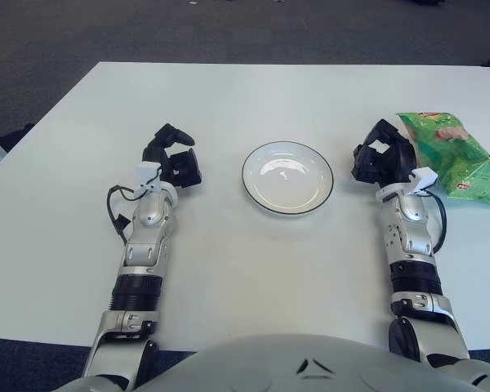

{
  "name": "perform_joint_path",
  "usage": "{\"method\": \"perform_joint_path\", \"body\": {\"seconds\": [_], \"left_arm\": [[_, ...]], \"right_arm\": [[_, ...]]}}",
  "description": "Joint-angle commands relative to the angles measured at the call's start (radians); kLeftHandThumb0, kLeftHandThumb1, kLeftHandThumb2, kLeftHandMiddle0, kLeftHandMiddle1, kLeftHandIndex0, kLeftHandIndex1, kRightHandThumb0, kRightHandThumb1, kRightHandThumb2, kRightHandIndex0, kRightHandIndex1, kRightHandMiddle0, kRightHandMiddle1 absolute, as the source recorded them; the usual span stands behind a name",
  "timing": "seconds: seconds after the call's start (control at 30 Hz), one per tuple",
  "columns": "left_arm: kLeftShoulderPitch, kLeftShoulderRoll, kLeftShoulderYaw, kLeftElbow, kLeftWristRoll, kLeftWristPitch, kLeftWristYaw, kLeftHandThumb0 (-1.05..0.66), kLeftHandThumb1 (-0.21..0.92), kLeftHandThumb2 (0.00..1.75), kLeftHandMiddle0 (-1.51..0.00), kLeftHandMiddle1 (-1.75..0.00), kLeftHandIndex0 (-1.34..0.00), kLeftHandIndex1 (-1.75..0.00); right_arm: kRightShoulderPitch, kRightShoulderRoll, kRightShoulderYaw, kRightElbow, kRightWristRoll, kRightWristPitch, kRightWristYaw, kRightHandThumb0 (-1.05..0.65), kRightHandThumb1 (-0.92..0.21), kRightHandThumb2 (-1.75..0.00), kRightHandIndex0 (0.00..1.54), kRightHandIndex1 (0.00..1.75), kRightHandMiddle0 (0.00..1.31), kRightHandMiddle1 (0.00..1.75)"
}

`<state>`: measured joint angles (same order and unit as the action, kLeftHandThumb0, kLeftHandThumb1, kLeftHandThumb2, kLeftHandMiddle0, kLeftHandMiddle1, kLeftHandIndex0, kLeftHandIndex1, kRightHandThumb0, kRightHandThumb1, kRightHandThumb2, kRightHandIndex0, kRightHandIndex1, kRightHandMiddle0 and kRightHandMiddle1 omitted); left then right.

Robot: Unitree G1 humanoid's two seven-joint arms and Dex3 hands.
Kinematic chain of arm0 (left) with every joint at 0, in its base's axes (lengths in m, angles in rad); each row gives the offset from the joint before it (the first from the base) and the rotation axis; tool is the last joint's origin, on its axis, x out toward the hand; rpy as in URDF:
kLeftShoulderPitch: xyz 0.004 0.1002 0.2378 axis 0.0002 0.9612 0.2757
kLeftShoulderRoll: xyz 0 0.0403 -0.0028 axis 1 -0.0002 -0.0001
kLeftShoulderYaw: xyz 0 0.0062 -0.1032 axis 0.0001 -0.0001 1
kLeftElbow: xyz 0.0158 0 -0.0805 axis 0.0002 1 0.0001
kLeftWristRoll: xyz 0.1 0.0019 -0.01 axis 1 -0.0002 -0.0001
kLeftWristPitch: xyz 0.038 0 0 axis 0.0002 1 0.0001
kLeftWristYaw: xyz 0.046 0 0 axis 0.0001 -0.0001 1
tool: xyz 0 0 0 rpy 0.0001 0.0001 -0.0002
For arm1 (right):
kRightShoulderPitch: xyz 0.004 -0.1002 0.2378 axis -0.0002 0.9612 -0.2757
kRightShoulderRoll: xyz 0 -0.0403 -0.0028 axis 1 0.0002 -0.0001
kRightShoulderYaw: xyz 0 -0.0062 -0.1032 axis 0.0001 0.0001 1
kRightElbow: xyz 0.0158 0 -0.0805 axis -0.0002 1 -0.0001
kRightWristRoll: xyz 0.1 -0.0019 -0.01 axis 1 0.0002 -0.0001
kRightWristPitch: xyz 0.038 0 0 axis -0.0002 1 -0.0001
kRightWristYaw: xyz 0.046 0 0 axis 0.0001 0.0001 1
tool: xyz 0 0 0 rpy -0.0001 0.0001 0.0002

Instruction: Put the snack into the plate.

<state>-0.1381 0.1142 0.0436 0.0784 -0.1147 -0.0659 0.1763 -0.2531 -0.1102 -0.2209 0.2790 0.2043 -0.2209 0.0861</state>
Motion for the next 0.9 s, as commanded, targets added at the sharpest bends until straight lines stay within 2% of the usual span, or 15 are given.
{"method": "perform_joint_path", "body": {"seconds": [0.0, 0.87], "left_arm": [[0.118, -0.103, -0.016, 0.081, -0.004, -0.016, 0.002, -0.51, 0.24, 1.42, -1.38, -1.75, -0.68, -1.75], [0.093, -0.114, -0.016, 0.108, 0.01, -0.029, 0.026, -0.5, 0.26, 1.38, -1.37, -1.75, -0.66, -1.75]], "right_arm": [[0.083, 0.021, -0.004, 0.066, 0.0, 0.006, 0.003, -0.55, -0.15, -1.52, 1.33, 1.75, 0.75, 1.75], [0.053, -0.009, 0.001, 0.125, -0.012, 0.0, 0.026, -0.55, -0.15, -1.52, 1.34, 1.75, 0.75, 1.75]]}}
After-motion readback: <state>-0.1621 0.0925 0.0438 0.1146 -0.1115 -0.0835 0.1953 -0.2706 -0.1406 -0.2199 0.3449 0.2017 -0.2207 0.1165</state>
